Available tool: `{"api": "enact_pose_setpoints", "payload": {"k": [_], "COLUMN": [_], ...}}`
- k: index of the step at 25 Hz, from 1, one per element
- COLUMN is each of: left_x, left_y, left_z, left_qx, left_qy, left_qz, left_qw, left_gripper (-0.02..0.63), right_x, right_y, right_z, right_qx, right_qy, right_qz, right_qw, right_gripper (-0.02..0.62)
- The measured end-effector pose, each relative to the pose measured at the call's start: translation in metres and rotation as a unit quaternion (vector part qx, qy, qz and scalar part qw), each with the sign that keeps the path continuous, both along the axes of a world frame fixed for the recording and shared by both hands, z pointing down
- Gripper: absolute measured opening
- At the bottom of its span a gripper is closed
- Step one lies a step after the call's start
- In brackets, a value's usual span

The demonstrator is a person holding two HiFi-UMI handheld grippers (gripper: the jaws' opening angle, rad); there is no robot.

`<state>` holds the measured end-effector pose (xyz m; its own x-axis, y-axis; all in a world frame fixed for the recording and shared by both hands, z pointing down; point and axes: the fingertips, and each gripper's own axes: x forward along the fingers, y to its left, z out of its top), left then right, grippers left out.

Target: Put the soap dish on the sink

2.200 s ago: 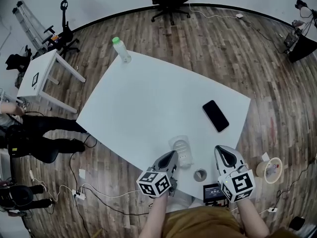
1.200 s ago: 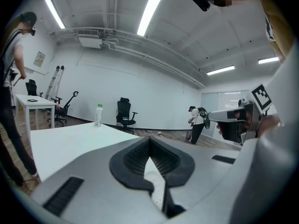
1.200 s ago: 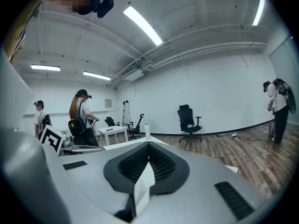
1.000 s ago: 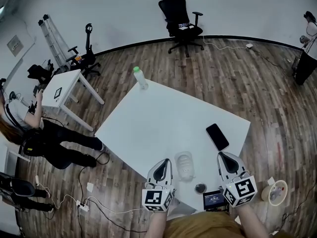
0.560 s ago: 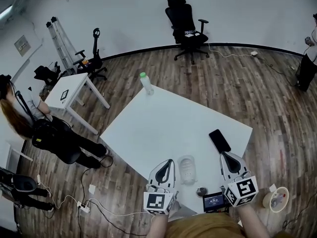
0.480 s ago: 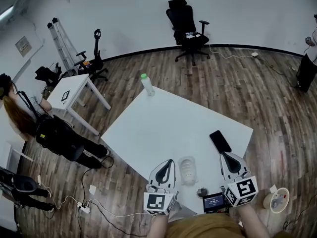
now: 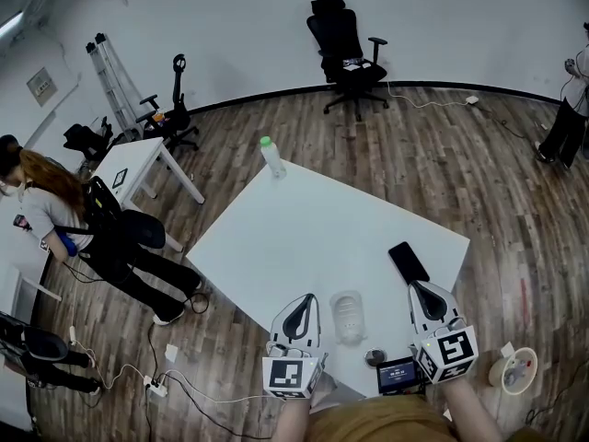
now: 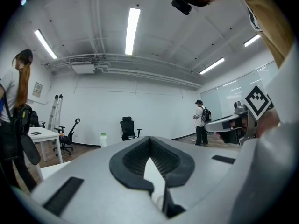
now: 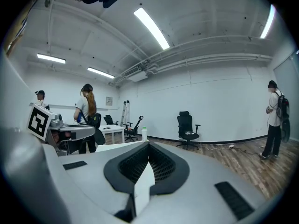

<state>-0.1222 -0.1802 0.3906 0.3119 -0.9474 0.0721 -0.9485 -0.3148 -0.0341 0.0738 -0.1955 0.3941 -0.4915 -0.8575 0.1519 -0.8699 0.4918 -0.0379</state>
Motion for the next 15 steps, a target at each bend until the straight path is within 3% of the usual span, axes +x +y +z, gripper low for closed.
{"api": "enact_pose_setpoints", "payload": {"k": [15], "left_x": [-0.0051], "left_y": [-0.0046], "left_z": [0.0058], "left_qx": [-0.01], "left_qy": [-0.003], "left_qz": [0.007], "left_qw": [0.9999], "left_gripper": [0.008], "right_x": [-0.0055], "right_y": [-0.0054], "right_z": [-0.0036], "right_qx": [0.0], "right_qy": [0.006], "right_qz": [0.003], "right_qw": [1.0], "right_gripper": [0.006]}}
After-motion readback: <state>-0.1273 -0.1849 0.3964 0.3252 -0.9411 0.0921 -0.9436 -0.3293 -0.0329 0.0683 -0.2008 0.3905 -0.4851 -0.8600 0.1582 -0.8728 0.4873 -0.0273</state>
